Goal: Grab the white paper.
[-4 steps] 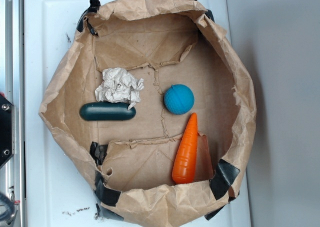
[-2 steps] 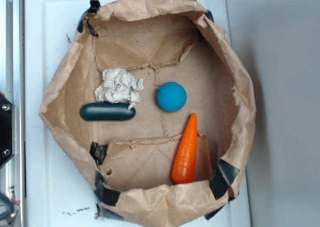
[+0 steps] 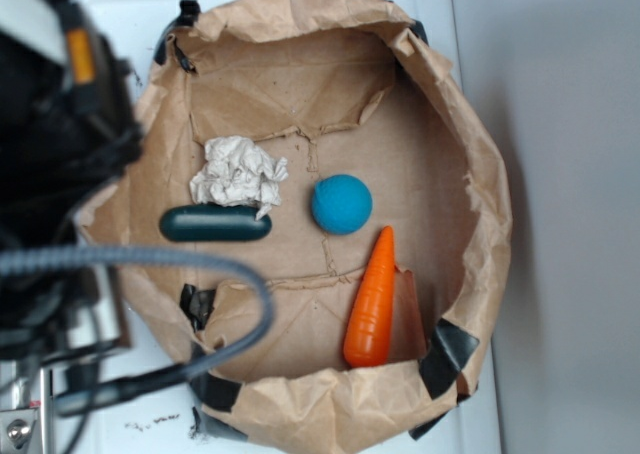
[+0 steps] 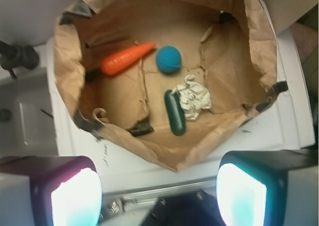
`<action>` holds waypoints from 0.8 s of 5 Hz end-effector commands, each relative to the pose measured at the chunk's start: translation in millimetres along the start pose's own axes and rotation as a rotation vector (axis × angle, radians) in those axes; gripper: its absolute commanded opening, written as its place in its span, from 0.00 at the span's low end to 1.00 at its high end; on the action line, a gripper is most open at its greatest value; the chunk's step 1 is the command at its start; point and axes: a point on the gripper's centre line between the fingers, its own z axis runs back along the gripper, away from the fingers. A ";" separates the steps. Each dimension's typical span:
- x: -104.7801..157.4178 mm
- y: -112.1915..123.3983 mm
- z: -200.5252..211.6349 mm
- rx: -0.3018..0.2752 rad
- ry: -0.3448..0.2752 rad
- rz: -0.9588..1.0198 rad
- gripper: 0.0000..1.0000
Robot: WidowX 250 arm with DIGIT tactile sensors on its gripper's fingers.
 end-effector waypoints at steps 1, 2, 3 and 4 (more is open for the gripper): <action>14.2 29.0 -42.0 0.038 -0.070 0.247 1.00; 24.2 35.8 -74.5 0.039 -0.047 0.282 1.00; 28.8 44.4 -91.0 -0.006 0.021 0.277 1.00; 28.8 44.4 -91.0 -0.006 0.021 0.277 1.00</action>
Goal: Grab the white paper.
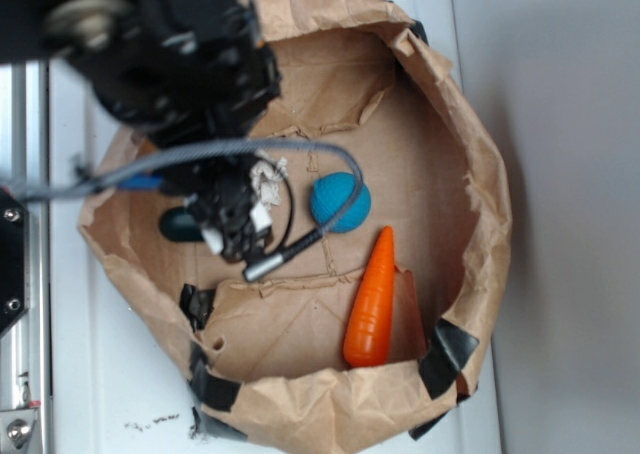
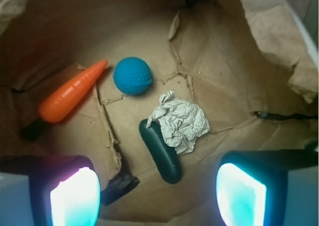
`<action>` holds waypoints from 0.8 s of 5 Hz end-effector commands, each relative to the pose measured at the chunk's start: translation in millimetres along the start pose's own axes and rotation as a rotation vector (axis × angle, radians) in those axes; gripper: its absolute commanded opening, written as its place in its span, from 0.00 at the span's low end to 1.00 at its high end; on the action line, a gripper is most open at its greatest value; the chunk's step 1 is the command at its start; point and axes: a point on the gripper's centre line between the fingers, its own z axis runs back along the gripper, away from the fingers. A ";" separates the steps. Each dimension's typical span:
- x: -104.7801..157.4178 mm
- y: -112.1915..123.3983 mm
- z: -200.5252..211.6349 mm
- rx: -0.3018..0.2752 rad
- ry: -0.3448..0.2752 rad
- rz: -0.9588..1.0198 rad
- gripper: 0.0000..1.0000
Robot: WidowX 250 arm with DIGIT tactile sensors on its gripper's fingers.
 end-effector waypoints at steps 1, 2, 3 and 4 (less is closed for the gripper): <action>4.3 4.2 7.8 -0.009 -0.032 0.008 1.00; 4.3 4.2 7.8 -0.009 -0.032 0.008 1.00; 4.3 4.2 7.8 -0.009 -0.032 0.008 1.00; 8.2 4.2 -12.5 -0.005 -0.042 0.005 1.00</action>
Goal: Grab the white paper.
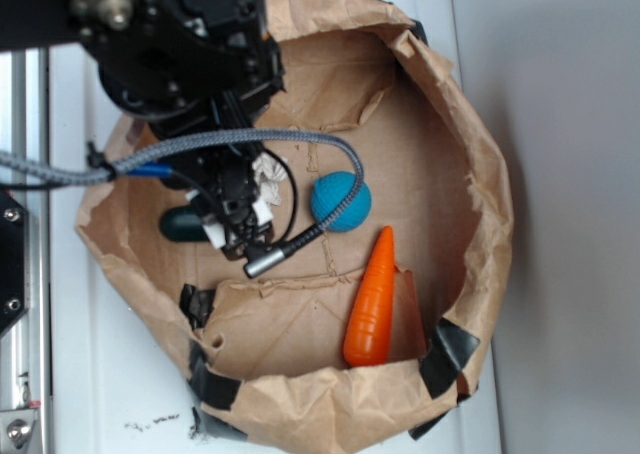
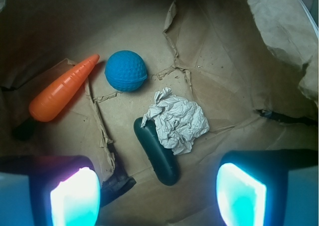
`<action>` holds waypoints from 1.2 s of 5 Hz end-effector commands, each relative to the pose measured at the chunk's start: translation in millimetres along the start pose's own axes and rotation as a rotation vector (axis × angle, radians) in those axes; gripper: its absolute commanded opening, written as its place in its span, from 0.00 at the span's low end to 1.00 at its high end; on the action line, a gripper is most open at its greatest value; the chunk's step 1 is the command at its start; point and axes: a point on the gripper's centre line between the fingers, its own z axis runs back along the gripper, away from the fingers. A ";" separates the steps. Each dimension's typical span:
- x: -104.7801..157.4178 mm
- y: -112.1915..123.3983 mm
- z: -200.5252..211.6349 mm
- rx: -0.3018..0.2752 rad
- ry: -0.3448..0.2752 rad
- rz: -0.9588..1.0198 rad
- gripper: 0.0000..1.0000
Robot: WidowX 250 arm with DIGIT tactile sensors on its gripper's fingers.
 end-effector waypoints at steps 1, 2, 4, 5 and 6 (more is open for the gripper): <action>16.7 1.5 -31.2 0.037 -0.054 0.014 1.00; 29.0 -0.7 -47.8 0.084 -0.081 0.028 1.00; 55.8 7.8 -63.8 0.110 -0.085 0.098 1.00; 50.0 9.7 -74.8 0.157 -0.103 0.057 1.00; 33.7 16.3 -83.0 0.175 -0.107 -0.007 1.00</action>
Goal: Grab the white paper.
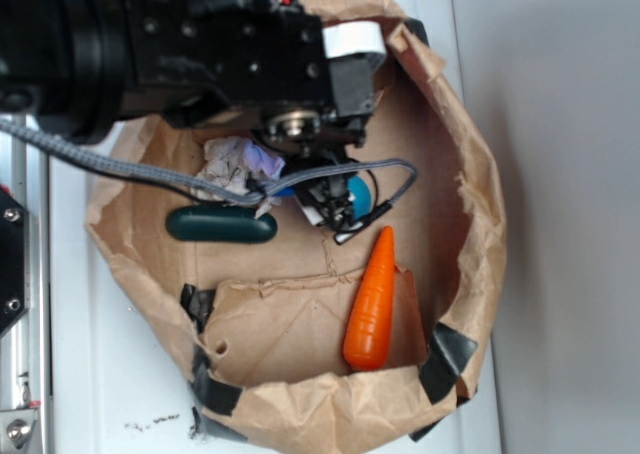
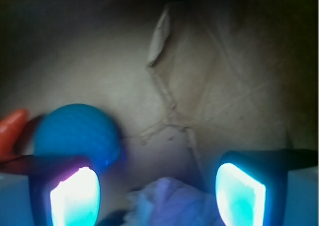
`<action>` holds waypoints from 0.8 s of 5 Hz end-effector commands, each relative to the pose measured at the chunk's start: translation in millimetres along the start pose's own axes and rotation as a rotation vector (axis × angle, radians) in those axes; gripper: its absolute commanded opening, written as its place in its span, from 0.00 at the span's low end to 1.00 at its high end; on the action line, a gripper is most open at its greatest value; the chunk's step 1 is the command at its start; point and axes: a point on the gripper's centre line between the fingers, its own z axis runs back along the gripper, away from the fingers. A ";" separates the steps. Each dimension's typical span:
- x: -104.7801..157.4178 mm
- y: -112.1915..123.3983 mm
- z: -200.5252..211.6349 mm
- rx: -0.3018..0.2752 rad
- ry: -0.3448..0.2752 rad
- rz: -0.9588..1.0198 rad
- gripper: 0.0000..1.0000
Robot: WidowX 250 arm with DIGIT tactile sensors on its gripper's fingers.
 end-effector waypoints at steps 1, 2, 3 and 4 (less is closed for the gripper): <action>-17.7 8.2 1.4 -0.003 -0.054 -0.049 0.00; -17.7 7.1 9.0 -0.037 -0.081 -0.055 0.00; -16.4 7.4 16.7 -0.058 -0.103 -0.041 0.00; -14.1 8.2 18.1 -0.067 -0.108 -0.027 0.00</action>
